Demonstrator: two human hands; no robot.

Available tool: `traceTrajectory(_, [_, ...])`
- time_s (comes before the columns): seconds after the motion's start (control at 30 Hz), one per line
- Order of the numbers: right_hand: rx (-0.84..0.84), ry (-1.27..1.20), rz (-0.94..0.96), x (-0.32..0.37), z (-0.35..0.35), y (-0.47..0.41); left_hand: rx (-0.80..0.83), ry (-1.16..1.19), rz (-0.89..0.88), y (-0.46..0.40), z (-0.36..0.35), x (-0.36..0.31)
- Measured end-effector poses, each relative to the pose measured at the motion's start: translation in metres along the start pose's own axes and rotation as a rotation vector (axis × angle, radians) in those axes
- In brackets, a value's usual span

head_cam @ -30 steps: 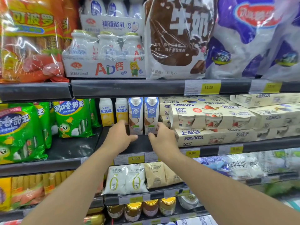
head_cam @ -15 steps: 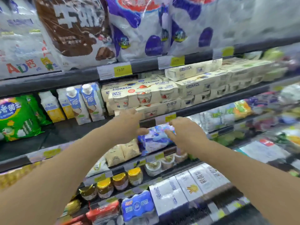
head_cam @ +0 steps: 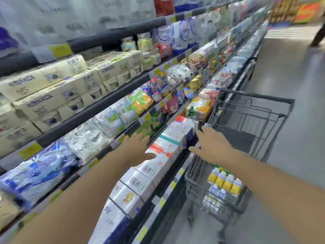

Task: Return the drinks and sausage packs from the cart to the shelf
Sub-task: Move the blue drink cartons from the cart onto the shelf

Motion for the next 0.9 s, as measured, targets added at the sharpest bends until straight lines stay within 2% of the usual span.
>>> traceTrajectory(0.17, [0.102,-0.045,-0.237,-0.110,-0.035,0.019,0.022,-0.025,-0.156,-0.063,0.010,-0.101])
traceTrajectory(0.33, [0.137,-0.146,-0.386,-0.178,-0.066,0.023,0.051,-0.059,-0.298,-0.126,0.018,-0.184])
traceTrajectory(0.43, [0.142,-0.191,-0.449,-0.203,-0.087,0.015,0.073,-0.069,-0.391,-0.164,0.013,-0.220])
traceTrajectory(0.67, [0.269,-0.255,-0.620,-0.240,-0.143,-0.032,0.177,-0.063,-0.562,-0.264,-0.018,-0.270])
traceTrajectory(0.8, [0.363,-0.371,-0.703,-0.253,-0.195,-0.058,0.339,0.002,-0.554,-0.322,-0.066,-0.292])
traceTrajectory(0.9, [0.409,-0.546,-0.740,-0.259,-0.252,-0.080,0.473,0.075,-0.528,-0.349,-0.119,-0.312])
Point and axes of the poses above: each hand's wrist, its own y-axis away from the middle knuckle, its own z-axis out of the back of the hand, x = y × z, the point moved 5 cm from there along -y, towards the middle knuckle, and after that the axes turned 8 degrees about x, right-handed, at the moved point
